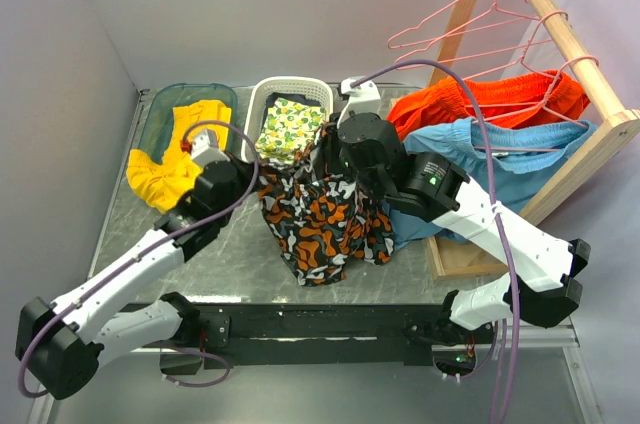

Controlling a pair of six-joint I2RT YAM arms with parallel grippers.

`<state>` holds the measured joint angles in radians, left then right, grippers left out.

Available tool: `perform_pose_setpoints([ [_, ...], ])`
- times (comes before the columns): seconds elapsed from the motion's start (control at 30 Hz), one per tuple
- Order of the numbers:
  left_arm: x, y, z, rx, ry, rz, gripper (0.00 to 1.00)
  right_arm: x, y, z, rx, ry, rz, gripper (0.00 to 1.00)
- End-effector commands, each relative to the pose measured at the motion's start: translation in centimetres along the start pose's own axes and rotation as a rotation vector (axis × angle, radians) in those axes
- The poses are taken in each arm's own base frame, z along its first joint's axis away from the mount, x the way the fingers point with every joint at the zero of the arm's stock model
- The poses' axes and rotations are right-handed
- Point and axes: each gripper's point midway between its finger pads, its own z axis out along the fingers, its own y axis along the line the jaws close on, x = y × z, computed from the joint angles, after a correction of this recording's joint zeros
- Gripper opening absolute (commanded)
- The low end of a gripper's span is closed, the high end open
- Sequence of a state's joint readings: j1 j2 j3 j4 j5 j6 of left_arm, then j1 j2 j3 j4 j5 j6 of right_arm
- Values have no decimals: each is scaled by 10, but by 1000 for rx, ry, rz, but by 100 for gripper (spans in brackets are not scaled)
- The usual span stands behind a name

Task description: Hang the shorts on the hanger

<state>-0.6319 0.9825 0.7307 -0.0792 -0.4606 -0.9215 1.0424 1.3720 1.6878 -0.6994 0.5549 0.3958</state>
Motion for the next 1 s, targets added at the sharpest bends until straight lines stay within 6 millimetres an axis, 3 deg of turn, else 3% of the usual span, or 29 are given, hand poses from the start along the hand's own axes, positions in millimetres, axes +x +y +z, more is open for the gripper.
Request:
perform_pose_setpoints([
  [0.0, -75, -24, -35, -24, -139, 99, 1, -37, -14, -20, 17, -96, 52, 0],
  [0.03, -102, -40, -52, 9, -181, 121, 1, -40, -18, -20, 27, -101, 58, 0],
  [0.07, -108, -38, -62, -12, -172, 159, 1, -41, -20, -19, 30, -101, 60, 0],
  [0.1, -121, -43, -71, -1, -187, 174, 1, -42, -21, -19, 32, -103, 63, 0],
  [0.13, -148, -60, -91, 38, -230, 190, 1, -50, -22, -20, 32, -117, 75, 0],
  [0.17, -154, -61, -100, 32, -220, 218, 1, -53, -23, -20, 34, -120, 78, 0],
  [0.2, -173, -82, -115, 85, -232, 221, 1, -61, -22, -21, 32, -135, 87, 0],
  [0.3, -190, -105, -132, 136, -203, 278, 1, -78, -27, -25, 68, -164, 90, 0],
  [0.37, -193, -112, -136, 151, -182, 285, 1, -82, -41, -26, 132, -176, 88, 0],
  [0.47, -179, -117, -133, 174, -112, 294, 1, -74, -55, -21, 183, -155, 92, 0],
  [0.57, -150, -101, -118, 143, -36, 292, 1, -43, -63, -9, 196, -107, 100, 0],
  [0.6, -130, -88, -107, 115, 6, 303, 1, -19, -68, -1, 207, -62, 84, 0],
  [0.67, -108, -79, -96, 110, 52, 281, 1, -2, -72, 6, 215, -41, 110, 0],
  [0.7, -84, -61, -85, 69, 101, 280, 1, 24, -74, 15, 216, 14, 91, 0],
  [0.73, -75, -55, -78, 57, 115, 274, 1, 33, -73, 20, 209, 25, 99, 1],
  [0.77, -65, -45, -71, 32, 132, 268, 1, 44, -72, 24, 202, 44, 107, 4],
  [0.8, -44, -26, -60, -12, 178, 267, 1, 66, -74, 30, 206, 87, 90, 12],
  [0.9, -12, -14, -42, 18, 273, 254, 6, 88, -69, 39, 179, 119, 100, 28],
  [0.97, -3, -15, -37, 34, 305, 255, 20, 87, -68, 37, 166, 114, 105, 41],
])
